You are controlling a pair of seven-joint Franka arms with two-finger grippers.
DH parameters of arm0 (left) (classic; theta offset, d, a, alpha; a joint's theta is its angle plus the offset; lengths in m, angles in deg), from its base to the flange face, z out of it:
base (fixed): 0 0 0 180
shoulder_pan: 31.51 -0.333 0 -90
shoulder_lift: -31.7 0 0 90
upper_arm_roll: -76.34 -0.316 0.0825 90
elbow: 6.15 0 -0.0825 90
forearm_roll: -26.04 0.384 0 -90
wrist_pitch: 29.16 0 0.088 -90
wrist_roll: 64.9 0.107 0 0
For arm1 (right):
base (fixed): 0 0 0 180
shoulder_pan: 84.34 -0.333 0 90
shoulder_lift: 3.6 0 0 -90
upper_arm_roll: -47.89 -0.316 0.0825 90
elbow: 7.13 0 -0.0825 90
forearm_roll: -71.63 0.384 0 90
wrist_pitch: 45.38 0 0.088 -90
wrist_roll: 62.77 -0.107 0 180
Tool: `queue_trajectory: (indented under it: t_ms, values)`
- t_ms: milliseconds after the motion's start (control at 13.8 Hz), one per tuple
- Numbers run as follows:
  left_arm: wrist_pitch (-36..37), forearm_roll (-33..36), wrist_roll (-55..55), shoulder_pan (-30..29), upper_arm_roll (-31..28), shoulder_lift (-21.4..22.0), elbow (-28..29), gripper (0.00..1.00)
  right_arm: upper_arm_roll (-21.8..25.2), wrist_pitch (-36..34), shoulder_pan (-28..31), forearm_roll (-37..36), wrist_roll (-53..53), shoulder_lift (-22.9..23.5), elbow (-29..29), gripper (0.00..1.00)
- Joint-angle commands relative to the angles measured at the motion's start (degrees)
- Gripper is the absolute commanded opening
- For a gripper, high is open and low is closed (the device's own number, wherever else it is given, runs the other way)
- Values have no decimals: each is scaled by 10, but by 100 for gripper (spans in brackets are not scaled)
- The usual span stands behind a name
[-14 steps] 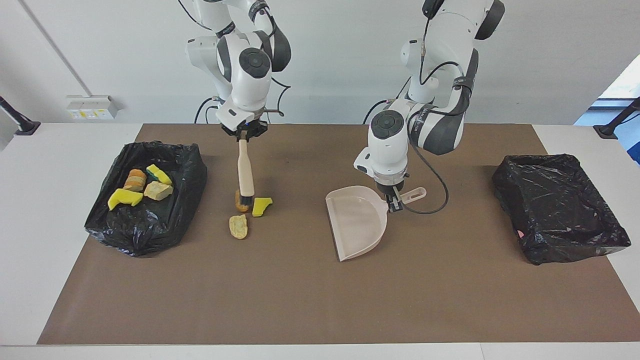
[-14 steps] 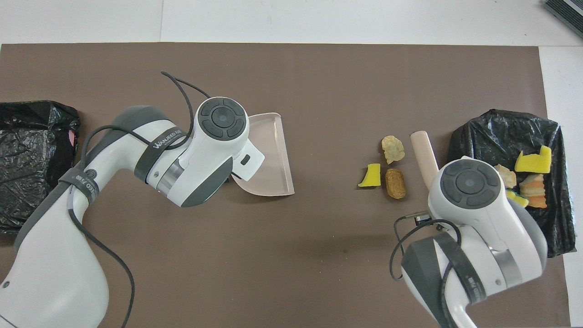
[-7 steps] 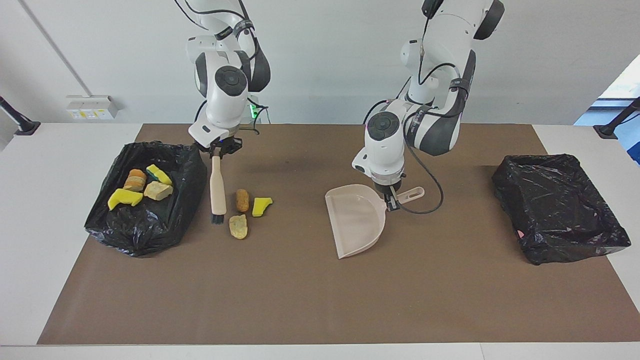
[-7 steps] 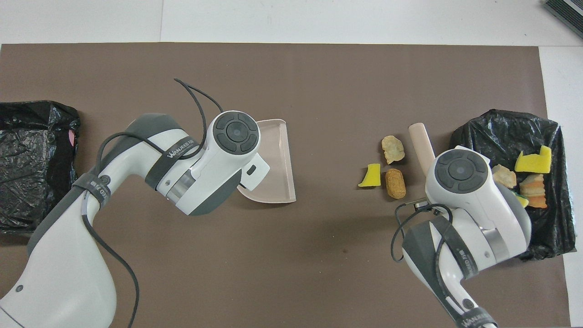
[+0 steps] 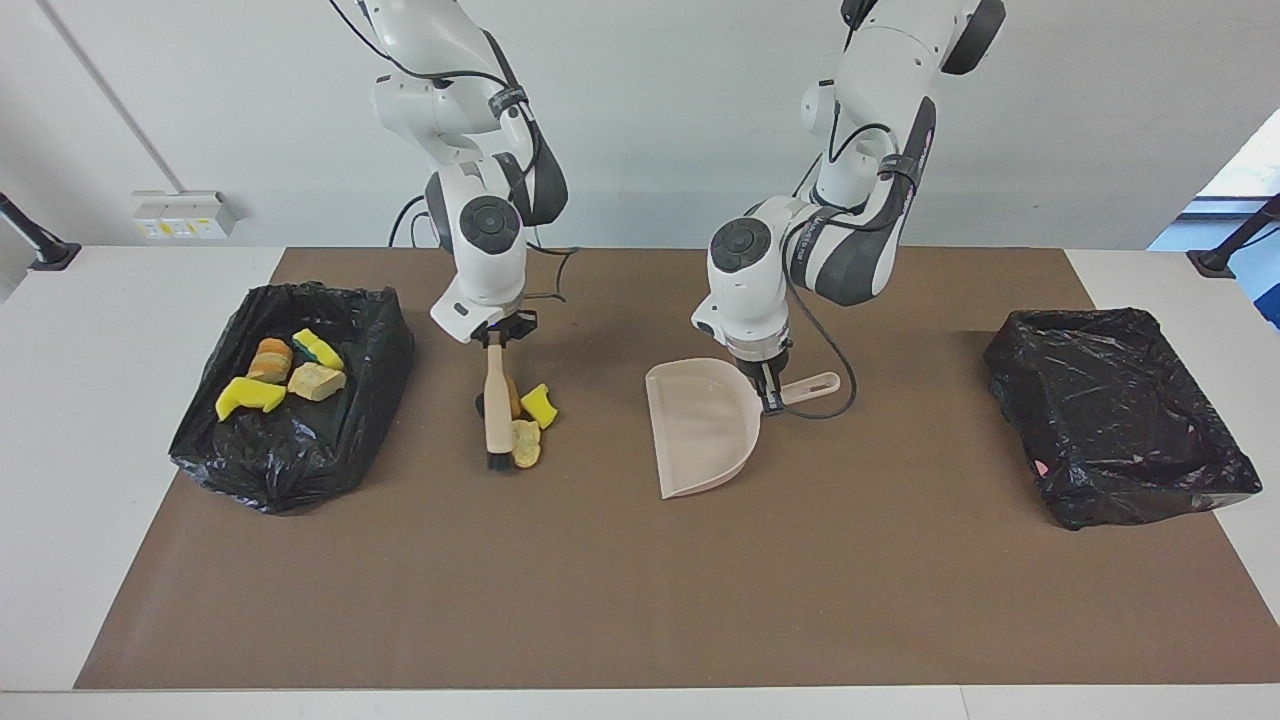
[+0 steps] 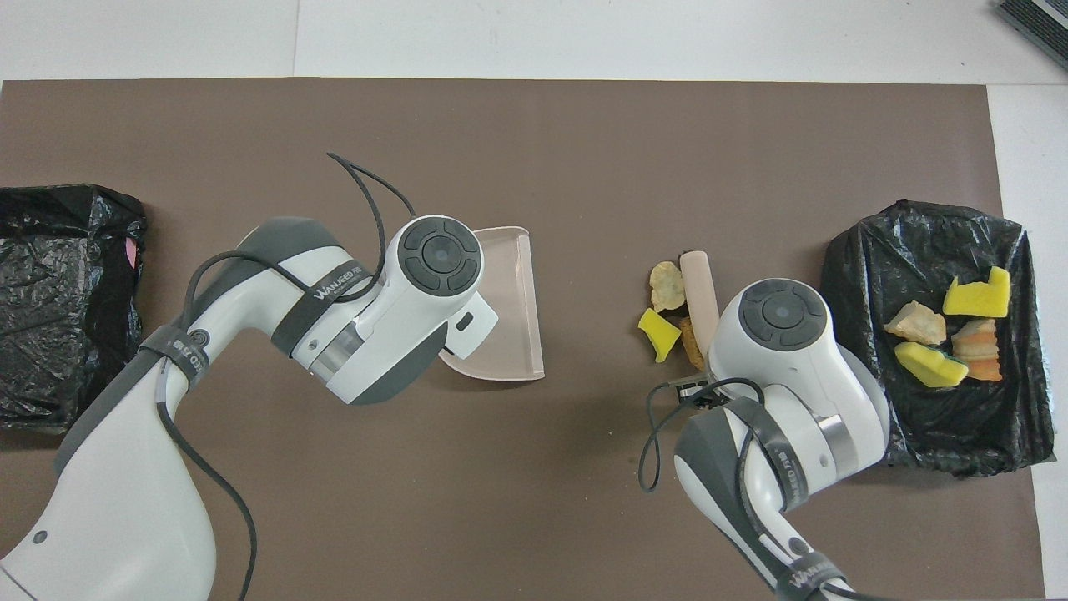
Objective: Sweep and dump trash in bin
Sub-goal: 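Sweep the bread and sponge pieces toward the dustpan with the right gripper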
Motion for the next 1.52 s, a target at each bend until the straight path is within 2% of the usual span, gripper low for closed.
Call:
queue_trajectory:
  t_ms: [0,434,578,795,1084,1301,1446]
  values:
    - [-15,7,2,3,-2,20,31,0,-2,23,-37,68,-2,36,-12,0]
    - [-31,7,1,3,-2,24,44,0,-2,1,-111,174,-19,51,-69,0]
    - [-32,7,2,1,-2,24,46,0,-1,-32,-120,174,-44,58,-117,0]
    - [-34,7,2,0,-2,24,46,0,3,-74,-108,164,-45,62,-156,0]
    - [-35,7,1,-1,-2,24,47,0,5,-182,-82,85,-40,60,-229,0]
    - [-36,7,1,-1,-2,24,47,0,3,-191,-50,44,-26,37,-181,0]
    - [-36,7,1,-1,-2,24,47,0,2,-185,-54,7,-29,43,-144,0]
